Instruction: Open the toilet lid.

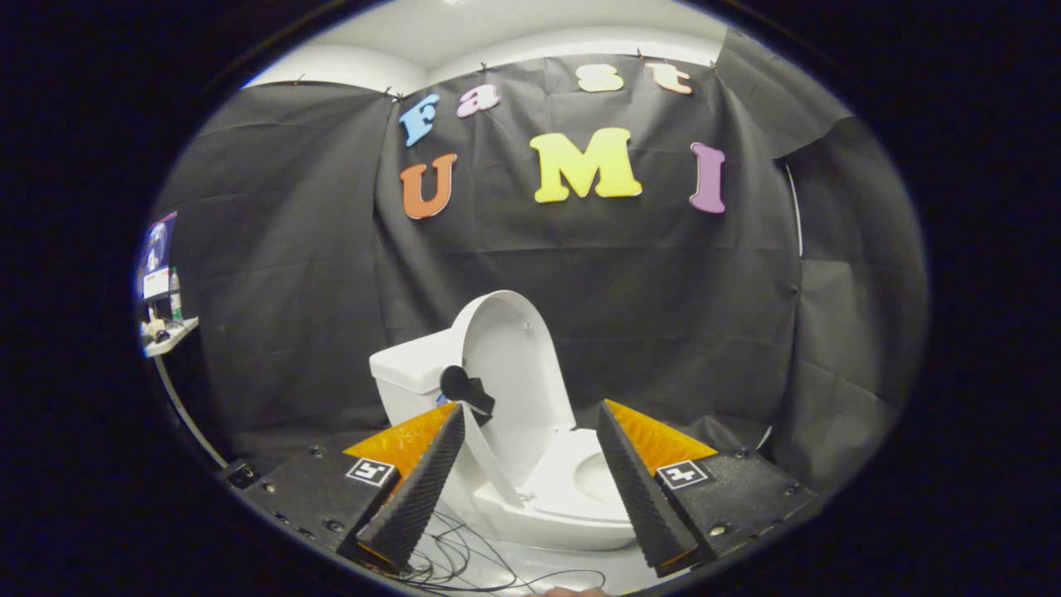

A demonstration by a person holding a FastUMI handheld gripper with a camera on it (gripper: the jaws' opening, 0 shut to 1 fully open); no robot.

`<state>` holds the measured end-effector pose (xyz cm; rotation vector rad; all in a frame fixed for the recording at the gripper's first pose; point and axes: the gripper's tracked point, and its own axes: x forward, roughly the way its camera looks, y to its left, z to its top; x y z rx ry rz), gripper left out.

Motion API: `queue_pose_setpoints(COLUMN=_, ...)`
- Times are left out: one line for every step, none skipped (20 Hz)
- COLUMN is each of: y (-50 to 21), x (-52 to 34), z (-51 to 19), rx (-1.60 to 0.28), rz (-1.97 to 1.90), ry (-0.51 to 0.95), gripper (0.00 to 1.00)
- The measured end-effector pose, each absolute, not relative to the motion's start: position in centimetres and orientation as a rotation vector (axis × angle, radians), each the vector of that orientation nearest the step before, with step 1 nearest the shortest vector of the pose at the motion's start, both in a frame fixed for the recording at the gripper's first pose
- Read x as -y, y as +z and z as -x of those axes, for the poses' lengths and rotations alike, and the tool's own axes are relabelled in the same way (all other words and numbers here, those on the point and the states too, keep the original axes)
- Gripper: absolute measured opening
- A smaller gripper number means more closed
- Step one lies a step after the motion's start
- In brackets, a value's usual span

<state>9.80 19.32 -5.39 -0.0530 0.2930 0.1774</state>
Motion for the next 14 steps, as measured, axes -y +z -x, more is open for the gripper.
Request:
queue_pose_setpoints(y=-5.5, x=-18.4, z=-9.1, rx=-0.297, rz=0.063, ry=0.169, gripper=1.00)
queue_pose_setpoints(y=-5.8, x=-17.6, z=-8.2, rx=-0.304, rz=0.068, ry=0.164, gripper=1.00)
queue_pose_setpoints(y=-5.9, x=-16.8, z=-7.4, rx=-0.305, rz=0.068, ry=0.167, gripper=1.00)
queue_pose_setpoints(y=-5.6, x=-15.9, z=-6.5, rx=-0.295, rz=0.059, ry=0.165, gripper=1.00)
queue_pose_setpoints(y=-5.3, x=-15.1, z=-5.8, rx=-0.277, rz=0.045, ry=0.163, gripper=1.00)
queue_pose_setpoints(y=-4.9, x=-14.2, z=-5.1, rx=-0.259, rz=0.031, ry=0.161, gripper=1.00)
queue_pose_setpoints(y=-4.7, x=-13.3, z=-4.4, rx=-0.250, rz=0.020, ry=0.156, gripper=1.00)
queue_pose_setpoints(y=-4.9, x=-12.6, z=-4.0, rx=-0.244, rz=0.016, ry=0.151, gripper=1.00)
queue_pose_setpoints(y=-4.8, x=-11.9, z=-3.5, rx=-0.241, rz=0.016, ry=0.146, gripper=1.00)
queue_pose_setpoints(y=-4.9, x=-11.0, z=-3.1, rx=-0.242, rz=0.015, ry=0.137, gripper=1.00)
queue_pose_setpoints(y=-4.9, x=-10.2, z=-2.7, rx=-0.238, rz=0.007, ry=0.126, gripper=1.00)
queue_pose_setpoints(y=-4.8, x=-9.5, z=-2.4, rx=-0.233, rz=-0.005, ry=0.119, gripper=1.00)
queue_pose_setpoints(y=-4.6, x=-8.9, z=-2.0, rx=-0.223, rz=-0.020, ry=0.121, gripper=1.00)
queue_pose_setpoints(y=-4.3, x=-8.6, z=-1.4, rx=-0.203, rz=-0.027, ry=0.134, gripper=1.00)
